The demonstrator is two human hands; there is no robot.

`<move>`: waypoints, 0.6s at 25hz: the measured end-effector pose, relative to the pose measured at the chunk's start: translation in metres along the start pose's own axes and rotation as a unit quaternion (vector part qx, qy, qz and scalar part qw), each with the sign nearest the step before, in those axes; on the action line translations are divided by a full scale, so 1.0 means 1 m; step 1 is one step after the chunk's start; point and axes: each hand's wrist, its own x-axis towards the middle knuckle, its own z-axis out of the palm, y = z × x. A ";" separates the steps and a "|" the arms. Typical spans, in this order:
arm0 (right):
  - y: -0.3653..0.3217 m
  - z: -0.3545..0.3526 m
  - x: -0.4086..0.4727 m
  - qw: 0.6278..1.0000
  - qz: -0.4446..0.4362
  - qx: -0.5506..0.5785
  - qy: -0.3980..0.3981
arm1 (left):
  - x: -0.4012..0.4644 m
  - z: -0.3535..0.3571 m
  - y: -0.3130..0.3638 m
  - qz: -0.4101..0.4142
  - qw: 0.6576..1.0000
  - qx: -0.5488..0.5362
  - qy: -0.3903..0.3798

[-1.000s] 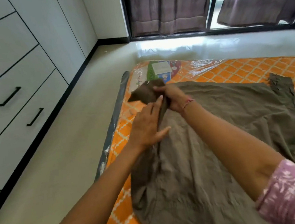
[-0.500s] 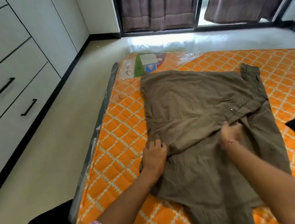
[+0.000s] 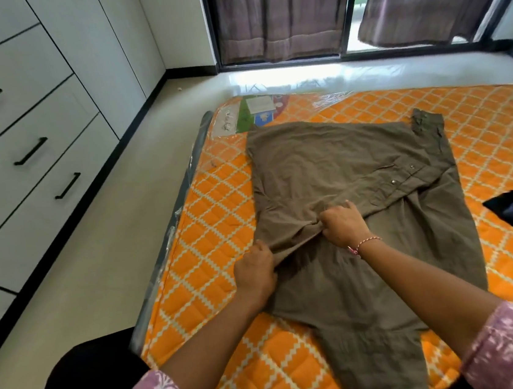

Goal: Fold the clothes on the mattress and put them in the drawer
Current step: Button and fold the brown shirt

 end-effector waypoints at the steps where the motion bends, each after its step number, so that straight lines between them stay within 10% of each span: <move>1: 0.002 0.003 -0.007 1.000 0.008 0.013 0.016 | 0.001 0.003 -0.006 -0.026 0.999 -0.004 -0.024; 7: 0.032 -0.039 -0.043 0.925 0.036 0.014 0.378 | -0.012 -0.024 0.011 0.138 0.972 0.092 0.169; 15: 0.097 0.043 -0.116 0.972 0.181 -0.099 0.114 | -0.038 0.043 0.051 0.286 0.942 0.116 0.133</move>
